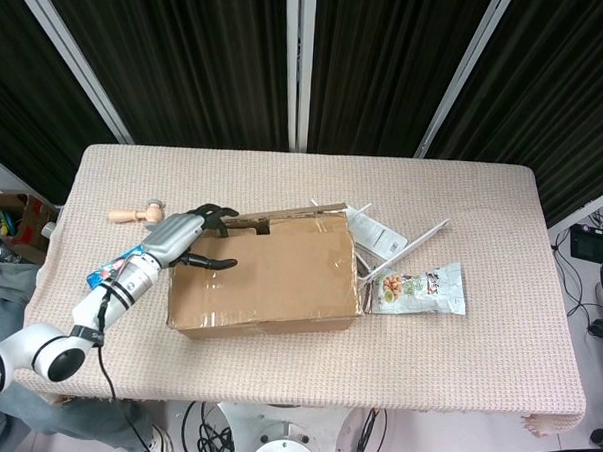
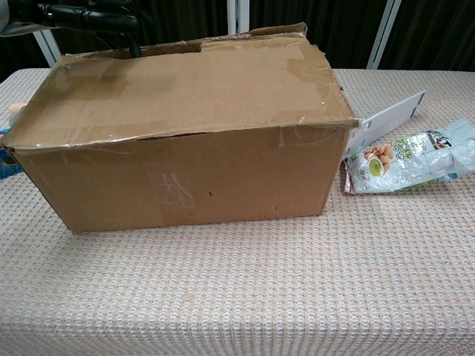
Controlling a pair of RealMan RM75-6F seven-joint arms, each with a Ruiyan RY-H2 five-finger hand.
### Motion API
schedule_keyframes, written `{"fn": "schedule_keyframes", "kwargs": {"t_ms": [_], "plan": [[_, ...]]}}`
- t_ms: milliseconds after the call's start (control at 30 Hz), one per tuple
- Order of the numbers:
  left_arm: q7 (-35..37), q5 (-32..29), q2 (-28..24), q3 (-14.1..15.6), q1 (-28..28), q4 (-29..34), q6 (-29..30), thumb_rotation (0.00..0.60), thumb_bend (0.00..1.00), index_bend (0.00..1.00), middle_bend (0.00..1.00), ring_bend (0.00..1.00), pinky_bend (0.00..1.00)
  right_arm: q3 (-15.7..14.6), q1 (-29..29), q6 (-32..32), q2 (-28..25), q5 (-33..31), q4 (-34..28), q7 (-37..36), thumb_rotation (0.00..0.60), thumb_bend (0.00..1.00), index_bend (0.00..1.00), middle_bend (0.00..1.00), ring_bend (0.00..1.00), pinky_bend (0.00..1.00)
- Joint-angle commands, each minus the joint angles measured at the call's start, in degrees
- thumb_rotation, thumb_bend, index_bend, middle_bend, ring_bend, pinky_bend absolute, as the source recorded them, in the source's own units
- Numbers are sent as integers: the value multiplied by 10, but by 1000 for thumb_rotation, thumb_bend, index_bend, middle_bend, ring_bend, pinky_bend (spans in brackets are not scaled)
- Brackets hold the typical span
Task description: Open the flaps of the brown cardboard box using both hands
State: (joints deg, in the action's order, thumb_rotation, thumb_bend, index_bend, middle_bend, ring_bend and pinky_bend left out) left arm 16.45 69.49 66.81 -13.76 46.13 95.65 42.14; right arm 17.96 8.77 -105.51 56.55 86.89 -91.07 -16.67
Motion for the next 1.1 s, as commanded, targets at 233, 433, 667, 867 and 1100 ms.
{"fn": "schedule_keyframes", "kwargs": {"t_ms": [233,433,667,867,1100], "plan": [[-42,-1,11,2,1,-9,27,167,0,156,399,100,195,2,-3,6,0,-1,2,-7,600,202,0,0,0,0],[-38,-9,9,7,5,-6,11,169,0,148,411,100,195,3,-3,14,2,-7,10,-14,600,203,0,0,0,0],[3,2,0,-10,-2,19,27,168,0,144,429,100,195,8,-4,18,3,-14,19,-26,600,202,0,0,0,0],[49,37,-43,-27,-16,69,52,167,0,141,441,101,195,11,-6,18,4,-17,22,-33,600,202,0,0,0,0],[163,80,-125,-32,-66,183,88,165,0,137,461,121,196,14,-6,9,7,-9,17,-39,600,200,0,0,0,0]]}}
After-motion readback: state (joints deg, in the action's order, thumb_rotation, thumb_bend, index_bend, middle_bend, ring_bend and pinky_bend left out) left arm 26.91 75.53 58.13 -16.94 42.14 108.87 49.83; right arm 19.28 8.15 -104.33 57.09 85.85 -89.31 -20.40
